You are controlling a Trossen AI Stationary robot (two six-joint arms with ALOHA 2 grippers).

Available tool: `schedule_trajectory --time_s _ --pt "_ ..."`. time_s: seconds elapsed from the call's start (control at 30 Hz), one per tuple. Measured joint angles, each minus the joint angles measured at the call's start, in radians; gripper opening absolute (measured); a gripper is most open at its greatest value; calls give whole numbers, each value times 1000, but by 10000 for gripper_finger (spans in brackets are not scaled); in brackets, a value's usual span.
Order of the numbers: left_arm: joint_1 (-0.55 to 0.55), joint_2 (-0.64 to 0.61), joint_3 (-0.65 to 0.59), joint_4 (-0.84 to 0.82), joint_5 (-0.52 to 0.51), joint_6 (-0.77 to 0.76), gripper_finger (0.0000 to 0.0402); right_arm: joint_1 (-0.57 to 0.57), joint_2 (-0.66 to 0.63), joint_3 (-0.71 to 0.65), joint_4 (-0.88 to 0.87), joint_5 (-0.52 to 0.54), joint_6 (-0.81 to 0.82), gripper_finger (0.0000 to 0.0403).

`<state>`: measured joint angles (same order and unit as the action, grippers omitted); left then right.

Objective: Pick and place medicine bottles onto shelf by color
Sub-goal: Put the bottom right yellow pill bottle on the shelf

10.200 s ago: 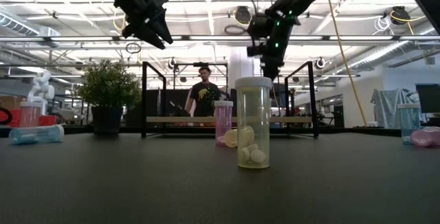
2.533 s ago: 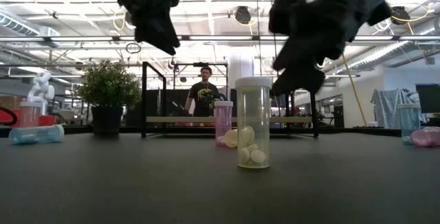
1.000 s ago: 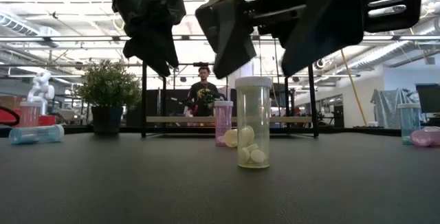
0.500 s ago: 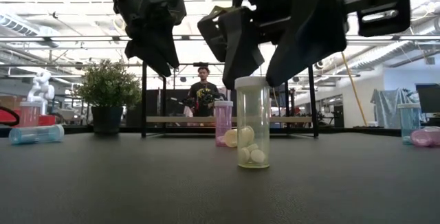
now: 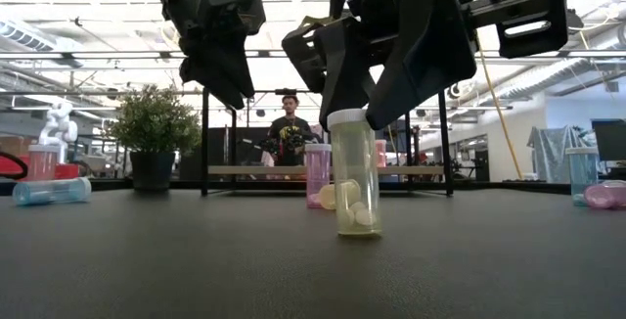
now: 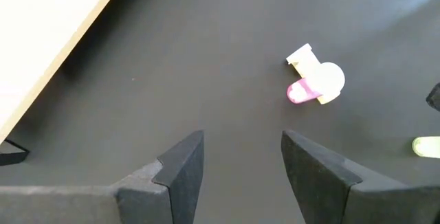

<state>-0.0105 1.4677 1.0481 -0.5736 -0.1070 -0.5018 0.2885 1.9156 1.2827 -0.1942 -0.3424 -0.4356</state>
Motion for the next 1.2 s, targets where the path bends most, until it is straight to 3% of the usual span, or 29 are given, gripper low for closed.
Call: schedule_trajectory --time_s 0.33,0.53,0.77,0.97,1.2 --pt "6 0 0 -37 14 7 195 -38 -49 -2 -36 22 2 117" --pt "37 -15 1 -182 20 3 195 -121 -239 1 -116 159 5 117" --pt "121 -25 1 -193 -10 150 195 -311 -433 140 -443 408 109 119" --pt "210 -25 1 -121 -8 359 195 -493 -423 327 -551 504 105 120" --pt "309 -25 1 -123 0 513 195 -720 -315 396 -428 497 51 120"
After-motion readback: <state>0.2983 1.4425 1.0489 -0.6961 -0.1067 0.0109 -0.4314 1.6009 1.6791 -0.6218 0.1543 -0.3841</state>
